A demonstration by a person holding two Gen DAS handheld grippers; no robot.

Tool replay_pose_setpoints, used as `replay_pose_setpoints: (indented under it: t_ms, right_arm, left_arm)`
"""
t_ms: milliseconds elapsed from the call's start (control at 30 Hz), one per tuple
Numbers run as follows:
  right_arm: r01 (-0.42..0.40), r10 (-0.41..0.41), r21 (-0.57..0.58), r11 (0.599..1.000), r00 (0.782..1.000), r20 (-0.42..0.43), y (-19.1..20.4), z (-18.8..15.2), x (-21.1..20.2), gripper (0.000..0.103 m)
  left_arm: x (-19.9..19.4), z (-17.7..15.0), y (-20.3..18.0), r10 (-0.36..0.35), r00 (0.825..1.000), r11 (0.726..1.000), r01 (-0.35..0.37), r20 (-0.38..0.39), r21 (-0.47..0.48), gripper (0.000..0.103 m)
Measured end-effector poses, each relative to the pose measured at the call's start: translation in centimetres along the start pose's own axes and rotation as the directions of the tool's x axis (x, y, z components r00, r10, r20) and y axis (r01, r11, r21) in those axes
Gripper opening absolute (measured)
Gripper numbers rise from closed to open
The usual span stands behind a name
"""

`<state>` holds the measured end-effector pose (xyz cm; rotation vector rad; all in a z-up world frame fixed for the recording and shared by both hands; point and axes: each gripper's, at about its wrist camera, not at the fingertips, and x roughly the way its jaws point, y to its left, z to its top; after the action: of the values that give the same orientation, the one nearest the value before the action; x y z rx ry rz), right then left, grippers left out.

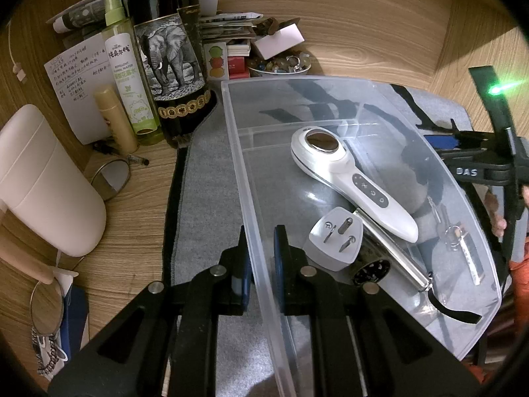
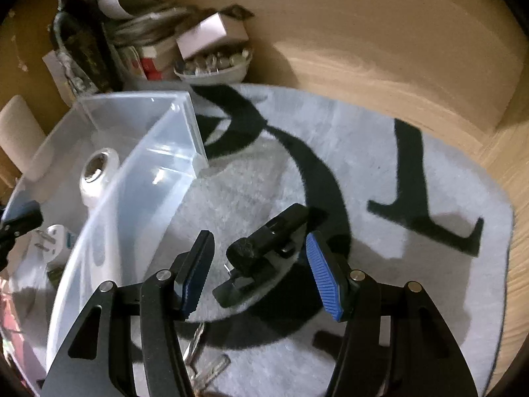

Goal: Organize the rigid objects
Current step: 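Move the right tool to the black clip on the rug and grasp it, then carry the black clip into the box onto the device and release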

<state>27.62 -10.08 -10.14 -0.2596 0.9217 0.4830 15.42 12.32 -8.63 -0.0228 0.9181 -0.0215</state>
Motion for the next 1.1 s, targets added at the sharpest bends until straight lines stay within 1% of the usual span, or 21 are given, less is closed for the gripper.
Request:
replay_pose_setpoints:
  t_ms: [100,167,200,400,533,667,900,1033,1100]
  right_arm:
    - [0.006,-0.006,0.014,1.000,1.000,-0.003,-0.2,0.0,0.7,0.054]
    - [-0.001,0.001,0.011,1.000,1.000,-0.004,-0.3,0.1,0.9,0.038]
    - [-0.002,0.002,0.012,1.000,1.000,0.003,-0.4,0.0,0.9,0.037]
    - [-0.006,0.005,0.009,1.000,0.998,0.056,-0.5,0.1,-0.4,0.035]
    - [-0.010,0.010,-0.002,1.000,0.995,0.101,0.1,0.5,-2.6,0.035]
    - [-0.032,0.035,-0.025,0.999,0.988,0.152,1.3,1.1,-4.7,0.035]
    - [-0.070,0.097,-0.117,0.991,0.967,0.234,4.8,1.6,-8.1,0.035]
    - [-0.079,0.126,-0.186,0.979,0.959,0.254,7.3,1.2,-9.0,0.035]
    - [-0.092,0.147,-0.218,0.972,0.957,0.251,8.5,1.1,-9.2,0.035]
  left_arm:
    - [0.0,0.0,0.0,0.002,1.000,1.000,-0.002,0.001,0.002,0.011]
    - [0.0,0.0,0.0,0.003,1.000,1.000,-0.003,0.002,0.002,0.011]
    - [0.0,0.0,0.0,0.002,1.000,1.000,-0.002,0.002,0.001,0.011]
    - [0.0,0.0,-0.1,0.003,1.000,1.000,-0.003,0.001,0.002,0.011]
    - [0.0,0.0,-0.1,0.003,1.000,1.000,-0.003,0.001,0.001,0.011]
    - [0.0,0.0,-0.1,0.004,1.000,1.000,-0.004,0.001,0.002,0.011]
    - [0.0,0.0,-0.1,0.004,1.000,1.000,-0.004,0.002,0.002,0.011]
    - [0.0,-0.1,-0.1,0.004,1.000,1.000,-0.004,0.002,0.002,0.011]
    - [0.0,-0.1,-0.1,0.005,1.000,1.000,-0.005,0.001,0.003,0.011]
